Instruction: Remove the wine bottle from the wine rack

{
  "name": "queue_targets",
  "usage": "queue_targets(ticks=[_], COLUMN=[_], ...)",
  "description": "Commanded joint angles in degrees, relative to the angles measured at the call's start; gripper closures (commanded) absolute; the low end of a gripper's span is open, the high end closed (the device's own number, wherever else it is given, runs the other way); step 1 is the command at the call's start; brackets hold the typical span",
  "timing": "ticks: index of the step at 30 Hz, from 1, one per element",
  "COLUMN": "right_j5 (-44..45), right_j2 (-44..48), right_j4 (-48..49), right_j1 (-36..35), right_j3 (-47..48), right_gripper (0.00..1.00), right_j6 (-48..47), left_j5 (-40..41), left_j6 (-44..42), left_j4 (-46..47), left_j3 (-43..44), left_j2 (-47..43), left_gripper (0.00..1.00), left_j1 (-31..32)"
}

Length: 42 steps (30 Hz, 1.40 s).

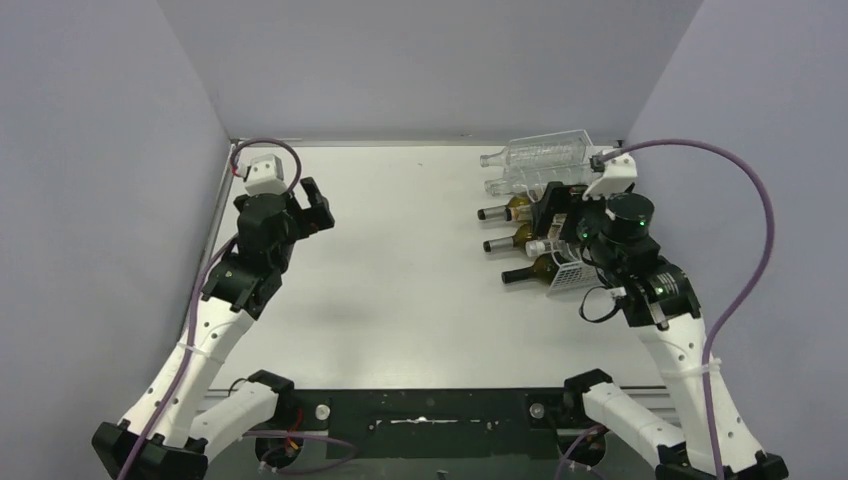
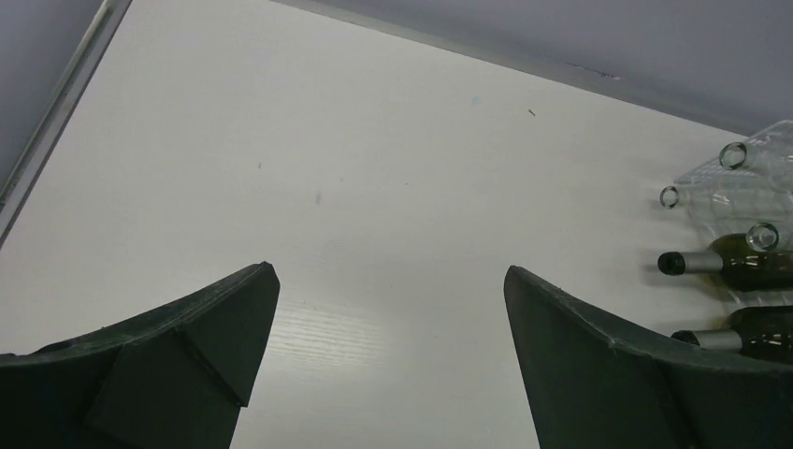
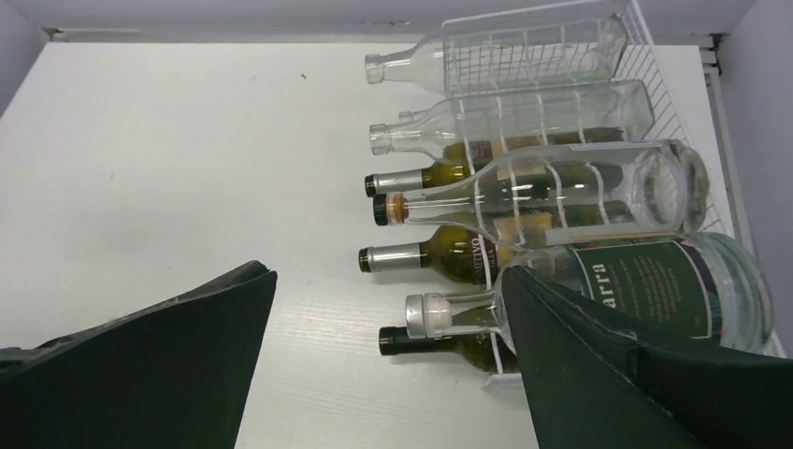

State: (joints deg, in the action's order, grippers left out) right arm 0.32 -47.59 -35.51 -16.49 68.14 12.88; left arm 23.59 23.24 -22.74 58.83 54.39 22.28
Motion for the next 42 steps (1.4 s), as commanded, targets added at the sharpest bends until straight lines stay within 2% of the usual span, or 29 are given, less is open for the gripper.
queue_targets(ticks=[1,10,23,38,42], right_j5=[8.1,15.2,18.9,27.4,21.1], right_j2=[-3.6,-8.8,-16.3,-21.3,-24.1], right_j4=[5.7,9.4,6.4,-0.8,-4.9], right_j1=[-5.3,-12.2,-14.3,-12.4,-6.3], right_j3=[-1.0,-3.3,1.0,6.6,11.5], right_gripper=[0.02,0.02,0.02,0.02,0.02], right_j6=[1.7,1.4,-3.4,-12.6,-11.7], left_j5=[-5.8,-11.2,-14.2,-13.6,-13.5], left_j6=[-2.1,-3.7,-5.2,-7.2,-7.2], left_j4=[13.3,24.1,32.4,34.3,34.3], left_j3=[-4.5,-11.0,-12.3,-12.1,-12.1], left_j2=[-1.5,-2.2,-2.8,-3.8,-3.8], left_gripper=[0.06,0.06,0.06,0.06,0.06], left_j1=[-3.0,-6.2,-6.6,-4.8,-4.4])
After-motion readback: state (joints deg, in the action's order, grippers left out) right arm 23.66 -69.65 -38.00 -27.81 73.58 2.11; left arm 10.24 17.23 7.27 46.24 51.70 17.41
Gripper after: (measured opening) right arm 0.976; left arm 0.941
